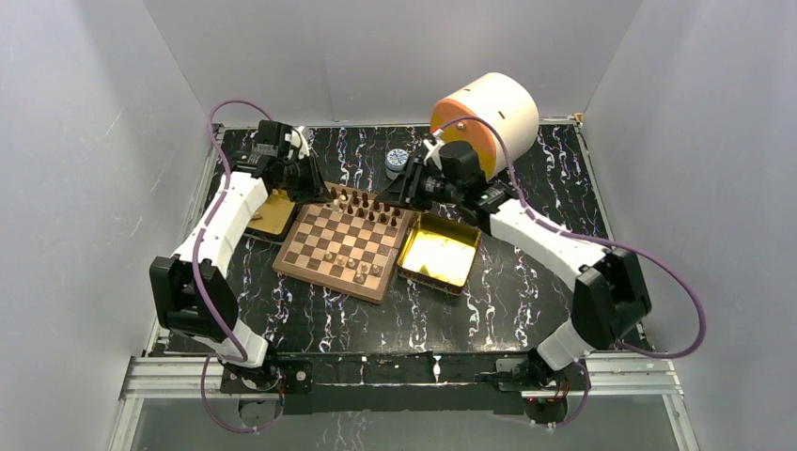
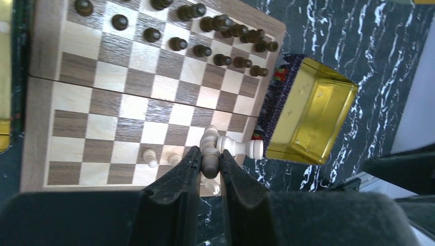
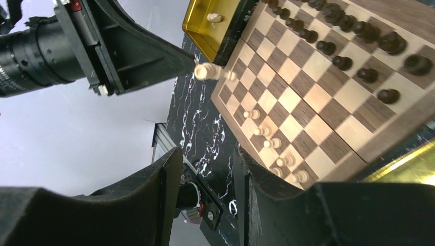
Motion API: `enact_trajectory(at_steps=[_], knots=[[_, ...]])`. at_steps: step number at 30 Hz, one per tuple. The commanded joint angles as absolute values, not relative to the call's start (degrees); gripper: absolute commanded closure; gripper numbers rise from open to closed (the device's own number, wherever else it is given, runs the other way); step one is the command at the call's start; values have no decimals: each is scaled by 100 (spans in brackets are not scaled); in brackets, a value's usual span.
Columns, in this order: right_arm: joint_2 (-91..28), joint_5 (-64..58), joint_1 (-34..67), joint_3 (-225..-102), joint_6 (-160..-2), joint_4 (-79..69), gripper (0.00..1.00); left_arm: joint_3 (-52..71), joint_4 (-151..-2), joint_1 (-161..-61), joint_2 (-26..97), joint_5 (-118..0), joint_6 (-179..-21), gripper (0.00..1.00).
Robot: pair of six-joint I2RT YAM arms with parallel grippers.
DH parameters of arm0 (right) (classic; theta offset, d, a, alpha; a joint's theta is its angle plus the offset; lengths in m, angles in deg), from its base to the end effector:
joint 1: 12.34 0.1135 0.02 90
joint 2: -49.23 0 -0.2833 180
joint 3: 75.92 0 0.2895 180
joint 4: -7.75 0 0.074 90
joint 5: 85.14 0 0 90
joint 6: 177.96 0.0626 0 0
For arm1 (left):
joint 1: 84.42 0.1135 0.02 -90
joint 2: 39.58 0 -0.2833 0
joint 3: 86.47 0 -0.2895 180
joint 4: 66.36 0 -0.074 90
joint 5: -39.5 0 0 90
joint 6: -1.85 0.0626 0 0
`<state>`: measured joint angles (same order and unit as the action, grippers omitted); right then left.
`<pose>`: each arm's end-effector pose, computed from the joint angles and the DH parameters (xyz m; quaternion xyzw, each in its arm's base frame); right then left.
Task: Set up the chess pieces on the board
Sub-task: Pick up the chess piece from the storage box.
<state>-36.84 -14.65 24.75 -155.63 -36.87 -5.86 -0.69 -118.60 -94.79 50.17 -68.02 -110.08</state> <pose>0.3171 0.2659 0.3186 0.0019 0.8130 0.4931 0.3096 0.3874 -0.0900 0.3204 -0.0383 0.9228 -0.2355 0.3025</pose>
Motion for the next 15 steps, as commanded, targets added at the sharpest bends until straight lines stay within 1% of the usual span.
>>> enact_trajectory(at_steps=[1,8,15], knots=[[-4156,-1459,2759,-16254,-3706,-253,51,87,-11739,-9552,4610,-7123,-11144,90],[-4864,-1238,3114,-17103,-4013,-805,47,174,-11716,-9584,4487,-7269,-11165,90],[-5256,-1341,3205,-17495,-4076,-897,49,297,-11699,-9625,4401,-7371,-11170,90]])
